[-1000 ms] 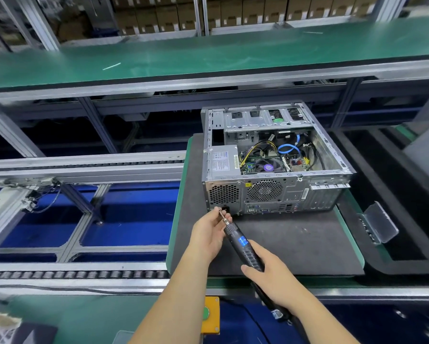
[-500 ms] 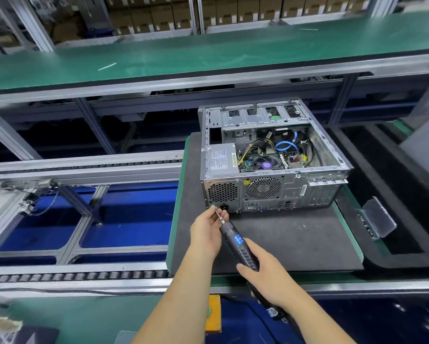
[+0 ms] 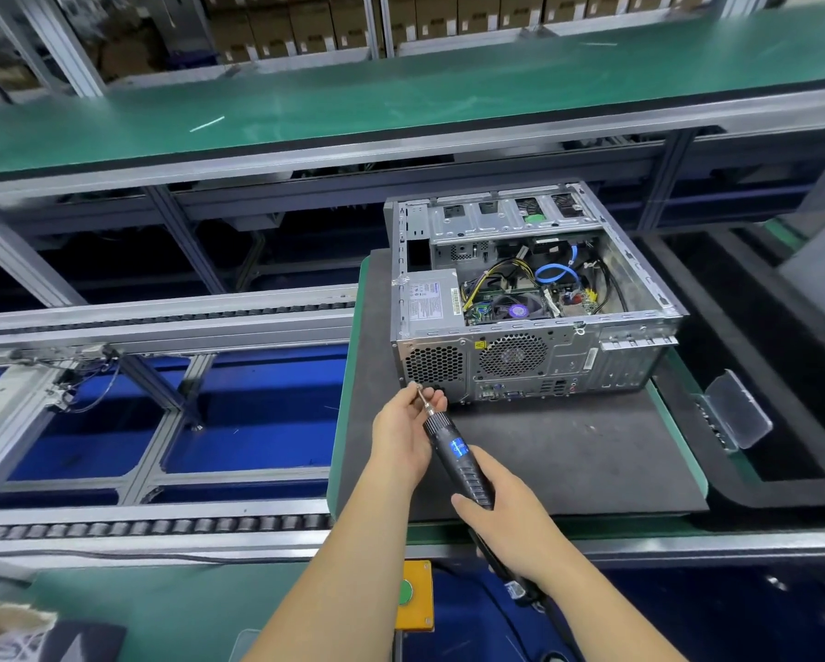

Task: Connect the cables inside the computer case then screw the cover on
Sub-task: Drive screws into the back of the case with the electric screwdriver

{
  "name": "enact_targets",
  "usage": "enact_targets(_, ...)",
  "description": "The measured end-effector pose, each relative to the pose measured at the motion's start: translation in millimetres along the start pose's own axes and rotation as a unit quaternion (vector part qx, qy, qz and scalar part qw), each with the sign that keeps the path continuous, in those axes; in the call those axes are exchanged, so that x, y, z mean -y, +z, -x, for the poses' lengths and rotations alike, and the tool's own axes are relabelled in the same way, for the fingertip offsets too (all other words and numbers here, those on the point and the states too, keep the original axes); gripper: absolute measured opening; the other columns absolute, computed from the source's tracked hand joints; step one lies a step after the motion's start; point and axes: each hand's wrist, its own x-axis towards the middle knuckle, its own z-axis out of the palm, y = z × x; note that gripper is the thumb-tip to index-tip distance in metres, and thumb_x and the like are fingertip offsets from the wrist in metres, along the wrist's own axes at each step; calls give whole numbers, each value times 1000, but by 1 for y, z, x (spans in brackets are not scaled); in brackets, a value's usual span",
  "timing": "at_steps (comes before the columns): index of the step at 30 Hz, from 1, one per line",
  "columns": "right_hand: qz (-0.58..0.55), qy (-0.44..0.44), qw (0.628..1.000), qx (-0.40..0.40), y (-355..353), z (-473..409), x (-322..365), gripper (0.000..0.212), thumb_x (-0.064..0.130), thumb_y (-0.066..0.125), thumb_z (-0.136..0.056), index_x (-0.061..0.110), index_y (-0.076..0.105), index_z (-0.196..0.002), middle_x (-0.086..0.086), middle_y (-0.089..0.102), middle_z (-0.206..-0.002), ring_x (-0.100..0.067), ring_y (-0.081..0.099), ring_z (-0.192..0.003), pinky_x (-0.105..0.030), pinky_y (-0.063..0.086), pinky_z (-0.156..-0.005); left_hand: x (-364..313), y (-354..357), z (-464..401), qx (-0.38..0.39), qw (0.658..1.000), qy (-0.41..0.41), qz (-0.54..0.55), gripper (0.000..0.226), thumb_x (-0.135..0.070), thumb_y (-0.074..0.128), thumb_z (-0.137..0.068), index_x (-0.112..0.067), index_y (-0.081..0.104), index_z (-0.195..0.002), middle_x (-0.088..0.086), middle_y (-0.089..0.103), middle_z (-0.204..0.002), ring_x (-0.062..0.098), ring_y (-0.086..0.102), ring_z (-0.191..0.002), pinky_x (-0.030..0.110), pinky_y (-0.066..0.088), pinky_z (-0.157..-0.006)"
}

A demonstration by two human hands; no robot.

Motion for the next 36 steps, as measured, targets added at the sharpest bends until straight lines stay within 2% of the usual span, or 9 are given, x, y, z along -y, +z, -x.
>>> enact_targets(3,-23,4,1000,-6,3,-2,7,61,32,68,-91,46,40,-143,14,62,-114,-4,62,-82,-27,57,-74,-5,7,3,-15,998,29,-46,12,-11,55,-99,-1,58,-93,14,64,-78,25,64,-69,35,56,-73)
enact_targets(5,-40,10,999,-6,4,-4,13,71,38,75,-84,48,37,-143,16,59,-120,-9,60,-88,-30,56,-76,-12,8,3,-77,984,93,-129,14,-16,55,-98,-4,63,-97,13,68,-83,22,64,-68,32,53,-63)
enact_targets(9,-70,16,997,1,4,-6,21,88,47,82,-67,58,34,-140,17,58,-121,-8,65,-82,-26,58,-67,-46,11,-4,-148,934,204,-253,14,-25,49,-99,-21,59,-90,6,67,-95,16,54,-70,31,45,-62)
enact_targets(12,-66,19,998,-6,5,-9,24,82,46,82,-65,63,36,-131,15,62,-114,-8,66,-85,-34,62,-73,-76,27,-13,-83,916,168,-356,21,-43,48,-100,-24,55,-104,-5,60,-98,13,54,-81,34,46,-74)
enact_targets(16,-56,22,998,-11,5,-11,30,91,40,82,-72,55,30,-144,17,58,-124,-14,63,-101,-44,59,-90,-95,47,-27,-31,881,85,-464,53,-58,56,-91,-24,51,-131,-3,56,-118,25,54,-109,47,47,-93)
enact_targets(21,-46,4,999,-21,7,-12,36,88,36,81,-76,50,32,-147,25,54,-128,-15,63,-108,-45,57,-95,-97,51,-33,-20,880,-9,-475,62,-59,71,-75,-20,58,-121,6,67,-115,36,65,-103,51,51,-93)
enact_targets(26,-53,-2,998,-32,8,-13,37,79,33,80,-77,53,37,-140,21,59,-122,-9,60,-89,-40,58,-90,-103,53,-36,3,851,-10,-525,61,-53,78,-63,-16,62,-109,9,72,-107,33,72,-90,50,56,-88)
enact_targets(31,-59,9,998,-32,10,-14,38,80,30,80,-79,50,36,-143,17,58,-125,-14,59,-91,-37,57,-87,-100,46,-39,2,848,1,-530,67,-58,78,-63,-16,63,-113,7,69,-110,30,69,-97,47,57,-89)
enact_targets(36,-118,19,992,-29,16,-11,47,58,27,80,-77,64,49,-108,17,67,-104,-7,63,-76,-24,55,-69,-99,47,-40,-6,858,-11,-514,69,-58,80,-59,-19,64,-113,6,70,-109,29,68,-99,46,56,-90)
